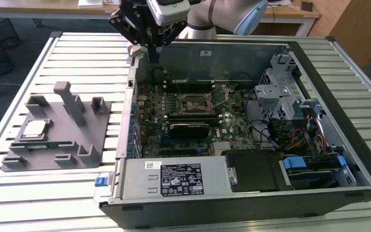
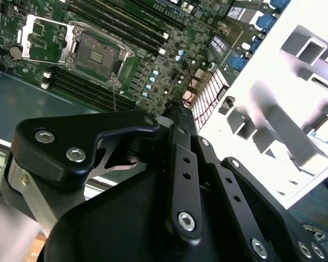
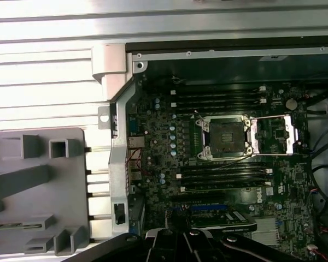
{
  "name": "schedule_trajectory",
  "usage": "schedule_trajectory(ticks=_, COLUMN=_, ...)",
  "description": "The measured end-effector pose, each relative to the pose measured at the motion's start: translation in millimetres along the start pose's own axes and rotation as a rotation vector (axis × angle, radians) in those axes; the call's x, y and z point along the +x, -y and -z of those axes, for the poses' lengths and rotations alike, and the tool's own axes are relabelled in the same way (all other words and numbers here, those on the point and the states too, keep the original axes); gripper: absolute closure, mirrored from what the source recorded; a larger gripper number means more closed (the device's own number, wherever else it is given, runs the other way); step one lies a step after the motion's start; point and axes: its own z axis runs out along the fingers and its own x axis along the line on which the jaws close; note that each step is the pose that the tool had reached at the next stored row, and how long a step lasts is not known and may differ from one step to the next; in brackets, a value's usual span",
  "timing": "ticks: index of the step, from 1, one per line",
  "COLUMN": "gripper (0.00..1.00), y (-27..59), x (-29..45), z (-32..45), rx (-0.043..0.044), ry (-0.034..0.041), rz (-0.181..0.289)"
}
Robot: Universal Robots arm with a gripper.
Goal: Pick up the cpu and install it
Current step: 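Reach for the cpu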
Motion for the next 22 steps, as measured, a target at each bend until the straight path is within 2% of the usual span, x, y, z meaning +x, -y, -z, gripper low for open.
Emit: schedule_trajectory(ticks=22, gripper=0.89, y=0.4, x=5.4, z=0.0, rx=0.0000, ry=0.0000, rz=0.000)
